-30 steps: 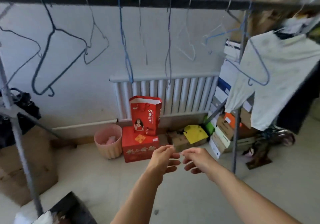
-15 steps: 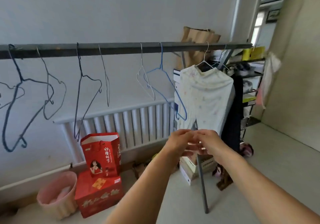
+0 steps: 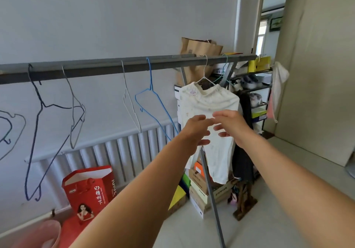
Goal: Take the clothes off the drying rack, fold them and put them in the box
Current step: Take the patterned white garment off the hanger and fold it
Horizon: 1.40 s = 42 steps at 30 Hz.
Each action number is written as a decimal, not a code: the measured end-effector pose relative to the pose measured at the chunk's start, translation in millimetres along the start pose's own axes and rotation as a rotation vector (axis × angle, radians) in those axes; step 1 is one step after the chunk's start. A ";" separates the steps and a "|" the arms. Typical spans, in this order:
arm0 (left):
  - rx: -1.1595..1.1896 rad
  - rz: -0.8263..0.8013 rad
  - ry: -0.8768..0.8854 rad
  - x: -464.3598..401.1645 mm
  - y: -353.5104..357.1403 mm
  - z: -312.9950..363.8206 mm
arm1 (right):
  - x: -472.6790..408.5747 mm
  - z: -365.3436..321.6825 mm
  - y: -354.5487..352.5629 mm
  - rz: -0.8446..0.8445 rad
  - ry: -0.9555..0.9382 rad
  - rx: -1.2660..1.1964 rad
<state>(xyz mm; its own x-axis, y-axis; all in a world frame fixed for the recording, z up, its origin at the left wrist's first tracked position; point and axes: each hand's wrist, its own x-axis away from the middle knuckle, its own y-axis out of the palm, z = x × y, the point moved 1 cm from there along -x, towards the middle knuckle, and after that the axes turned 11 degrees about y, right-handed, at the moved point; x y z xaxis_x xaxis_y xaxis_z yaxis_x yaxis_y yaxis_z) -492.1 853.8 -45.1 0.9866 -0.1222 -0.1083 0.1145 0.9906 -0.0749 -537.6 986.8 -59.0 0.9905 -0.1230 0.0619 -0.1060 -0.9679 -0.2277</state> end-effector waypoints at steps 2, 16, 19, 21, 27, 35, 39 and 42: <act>0.006 0.020 0.003 -15.1 -0.3 7.3 | -28.0 -14.9 -8.8 0.057 -0.066 0.073; -0.047 0.277 -0.006 -74.8 -26.5 17.5 | -178.3 -72.3 -6.7 0.185 -0.210 0.720; -0.067 0.297 -0.021 -71.7 -30.7 13.6 | -179.7 -69.5 2.9 0.188 -0.244 0.620; -0.092 0.296 -0.021 -70.3 -33.1 13.1 | -176.8 -73.0 3.9 0.245 -0.279 0.581; -0.175 0.325 0.008 -71.7 -43.3 9.3 | -163.0 -88.1 -6.3 0.221 -0.519 0.484; -0.596 0.369 0.234 -67.6 -50.2 -3.9 | -120.5 -53.2 -24.1 -0.181 -0.698 0.508; -0.827 0.372 0.258 -64.0 -60.3 -13.6 | -99.3 -38.9 -25.3 -0.274 -0.695 0.487; -0.764 0.235 0.305 -58.3 -60.7 -20.0 | -94.3 -28.8 -27.0 -0.295 -0.682 0.449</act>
<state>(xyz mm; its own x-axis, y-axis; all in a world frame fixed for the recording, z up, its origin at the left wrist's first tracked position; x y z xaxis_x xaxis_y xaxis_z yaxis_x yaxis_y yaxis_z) -559.0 799.6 -54.1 0.8877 -0.0382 -0.4588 -0.3077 0.6921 -0.6529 -630.6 1018.3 -30.7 0.8234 0.4172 -0.3847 0.0662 -0.7440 -0.6649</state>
